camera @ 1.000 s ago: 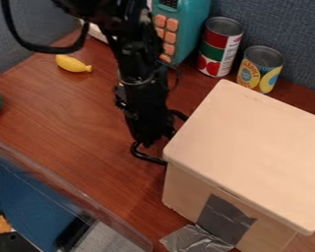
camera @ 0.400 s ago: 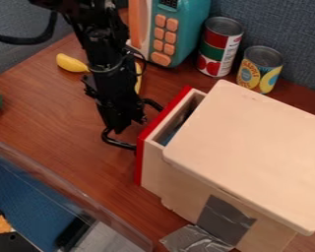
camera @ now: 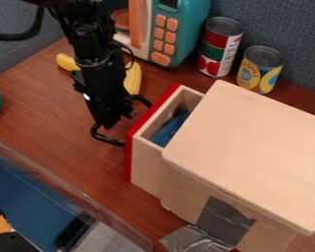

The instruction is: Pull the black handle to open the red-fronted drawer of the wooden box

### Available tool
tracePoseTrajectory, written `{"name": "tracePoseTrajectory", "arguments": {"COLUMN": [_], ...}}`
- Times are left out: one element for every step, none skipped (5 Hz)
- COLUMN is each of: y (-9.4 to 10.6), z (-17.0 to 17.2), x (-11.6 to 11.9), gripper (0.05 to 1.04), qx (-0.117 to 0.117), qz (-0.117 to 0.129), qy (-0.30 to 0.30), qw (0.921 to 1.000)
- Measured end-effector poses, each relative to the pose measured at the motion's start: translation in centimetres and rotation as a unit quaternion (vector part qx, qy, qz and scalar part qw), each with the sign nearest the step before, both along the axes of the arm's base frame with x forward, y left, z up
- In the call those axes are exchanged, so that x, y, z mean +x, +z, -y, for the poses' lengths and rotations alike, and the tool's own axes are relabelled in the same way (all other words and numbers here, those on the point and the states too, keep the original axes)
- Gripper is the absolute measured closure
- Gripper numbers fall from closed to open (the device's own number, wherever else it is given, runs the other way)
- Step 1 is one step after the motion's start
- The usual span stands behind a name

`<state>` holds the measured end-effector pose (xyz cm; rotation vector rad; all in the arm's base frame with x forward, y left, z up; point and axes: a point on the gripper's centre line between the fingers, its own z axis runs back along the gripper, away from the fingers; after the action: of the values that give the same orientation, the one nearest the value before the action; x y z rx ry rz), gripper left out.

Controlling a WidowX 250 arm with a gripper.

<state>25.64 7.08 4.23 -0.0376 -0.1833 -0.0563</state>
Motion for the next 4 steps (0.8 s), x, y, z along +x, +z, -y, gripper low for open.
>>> {"name": "tracePoseTrajectory", "arguments": {"y": [0.6,0.8,0.8,0.8], "z": [-0.9,-2.0,-2.9,-3.6], "x": [-0.5,-1.3,-1.7,-2.0], "gripper": [0.96,0.96,0.96,0.96], "qx": [0.003,0.005,0.007,0.011], "qz": [0.004,0.005,0.003,0.001], "qy": [0.007,0.016,0.024,0.025], "qw": [1.0,0.9999,0.9997,0.9996]}}
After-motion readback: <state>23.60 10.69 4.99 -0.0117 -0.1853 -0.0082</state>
